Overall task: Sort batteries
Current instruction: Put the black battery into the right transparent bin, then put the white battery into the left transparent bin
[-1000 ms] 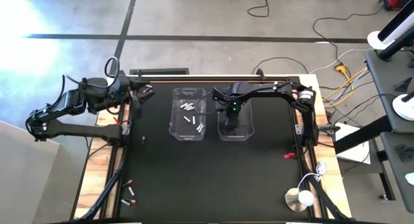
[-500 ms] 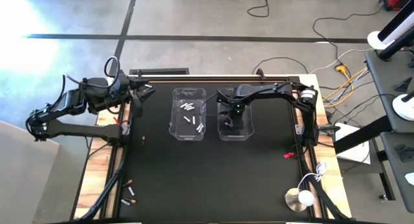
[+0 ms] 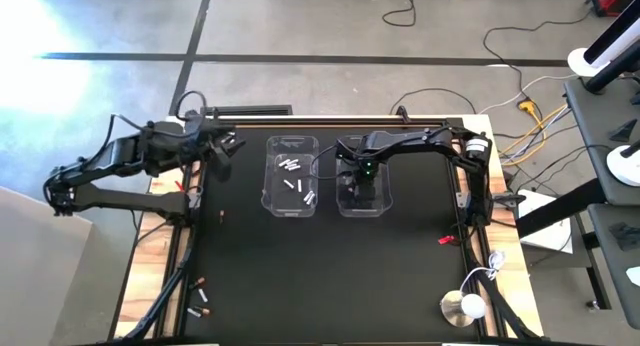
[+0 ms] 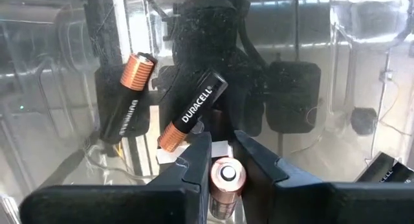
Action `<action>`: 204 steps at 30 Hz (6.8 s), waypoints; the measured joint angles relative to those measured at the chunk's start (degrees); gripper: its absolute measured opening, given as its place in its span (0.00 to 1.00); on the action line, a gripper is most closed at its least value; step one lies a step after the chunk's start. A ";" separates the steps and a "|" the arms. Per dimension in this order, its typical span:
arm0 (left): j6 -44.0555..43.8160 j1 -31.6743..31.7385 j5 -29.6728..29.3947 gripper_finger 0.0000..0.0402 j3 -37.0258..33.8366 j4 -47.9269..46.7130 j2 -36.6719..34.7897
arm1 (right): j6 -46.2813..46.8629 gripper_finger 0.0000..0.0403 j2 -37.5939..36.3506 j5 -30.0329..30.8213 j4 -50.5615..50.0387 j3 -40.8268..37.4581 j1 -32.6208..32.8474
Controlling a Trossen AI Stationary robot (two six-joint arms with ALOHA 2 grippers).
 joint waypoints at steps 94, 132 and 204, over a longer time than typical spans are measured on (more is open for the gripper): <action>-47.31 49.27 7.75 0.49 0.64 0.34 53.20 | 7.65 0.63 -33.91 22.91 0.69 7.34 7.72; -71.02 56.05 7.98 0.40 6.17 -1.81 63.68 | 38.93 0.57 -50.25 24.99 -12.96 -6.12 9.16; -62.50 46.92 -3.20 0.28 0.13 -5.81 63.73 | 48.12 0.54 -50.75 24.94 -16.87 -6.19 18.95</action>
